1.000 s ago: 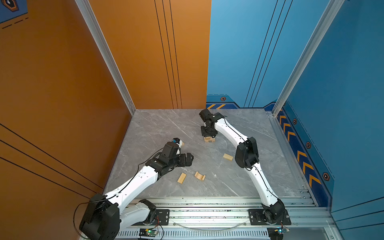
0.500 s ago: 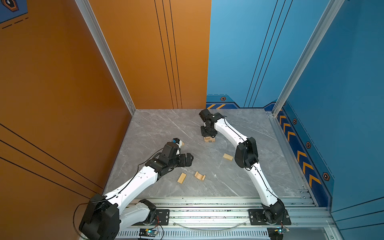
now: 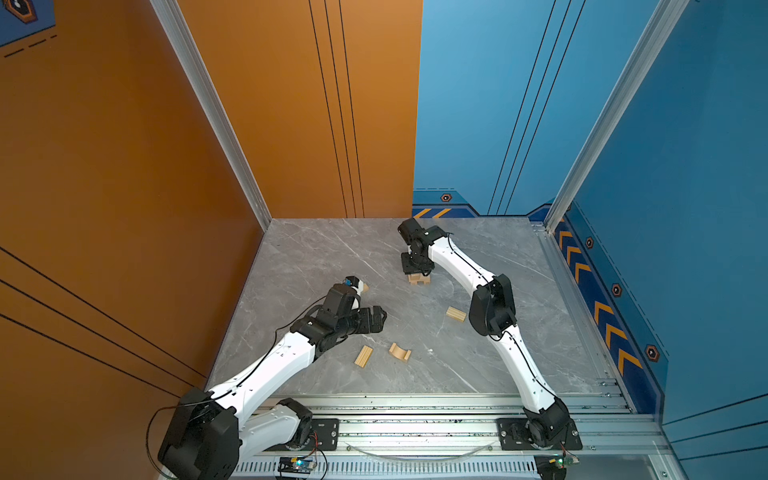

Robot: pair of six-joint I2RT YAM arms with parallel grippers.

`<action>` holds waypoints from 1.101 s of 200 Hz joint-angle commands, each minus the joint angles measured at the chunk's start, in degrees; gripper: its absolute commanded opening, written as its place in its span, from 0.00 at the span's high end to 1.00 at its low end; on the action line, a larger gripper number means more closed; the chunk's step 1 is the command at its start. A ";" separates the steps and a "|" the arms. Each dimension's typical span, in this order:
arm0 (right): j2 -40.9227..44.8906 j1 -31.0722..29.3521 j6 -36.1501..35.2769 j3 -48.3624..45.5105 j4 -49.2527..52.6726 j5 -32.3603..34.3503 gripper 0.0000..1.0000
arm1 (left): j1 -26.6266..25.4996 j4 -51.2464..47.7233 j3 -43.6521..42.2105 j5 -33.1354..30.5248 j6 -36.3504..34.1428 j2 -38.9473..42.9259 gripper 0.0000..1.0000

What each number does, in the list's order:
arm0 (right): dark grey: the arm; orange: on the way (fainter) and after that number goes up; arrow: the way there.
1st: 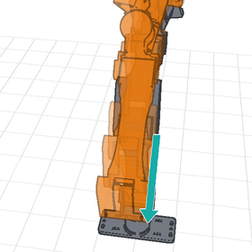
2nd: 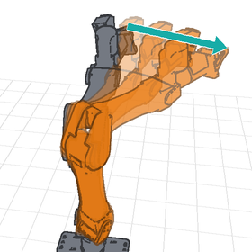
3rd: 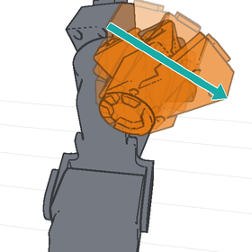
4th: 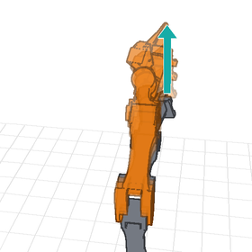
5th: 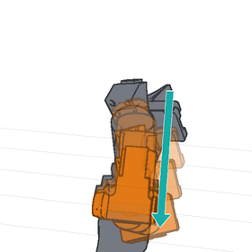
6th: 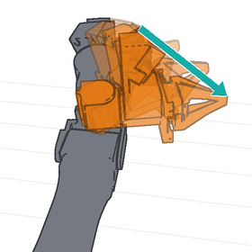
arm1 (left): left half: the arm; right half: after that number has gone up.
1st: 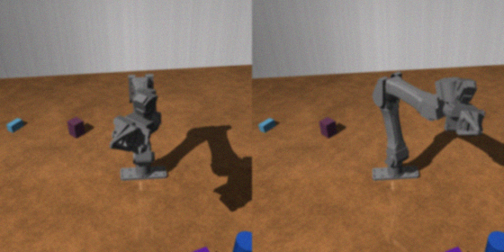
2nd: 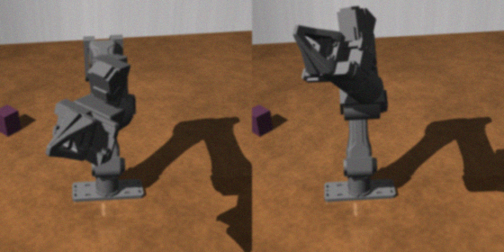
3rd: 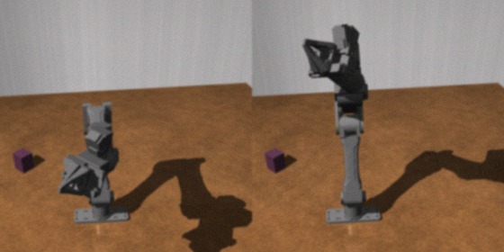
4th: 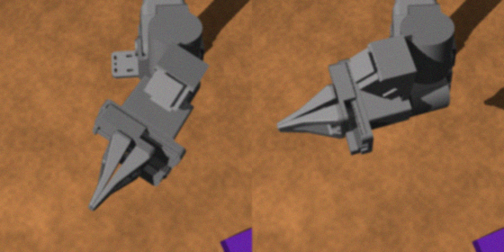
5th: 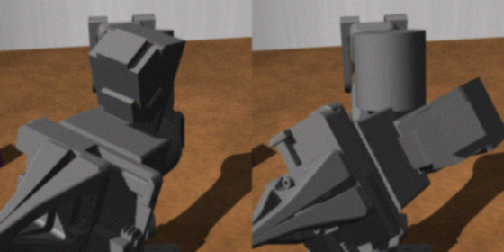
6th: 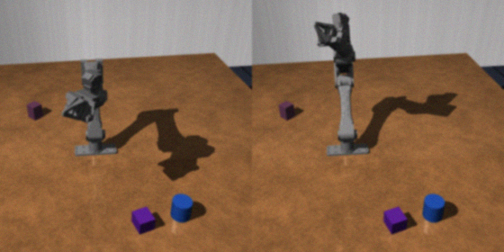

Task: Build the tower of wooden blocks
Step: 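Lower the held arch block onto the top of the structure, then open the right gripper and raise it above the placed arch block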

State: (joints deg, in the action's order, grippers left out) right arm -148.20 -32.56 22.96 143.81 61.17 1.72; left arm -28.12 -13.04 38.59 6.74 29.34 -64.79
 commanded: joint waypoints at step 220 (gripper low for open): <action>18.00 1.55 2.52 -21.11 -7.98 -7.02 0.28 | -1.65 -9.46 1.54 -2.74 -0.32 14.94 0.02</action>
State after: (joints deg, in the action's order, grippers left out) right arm -130.72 -31.46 24.32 125.08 55.96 -3.36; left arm -29.21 -19.51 39.00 5.98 29.36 -51.55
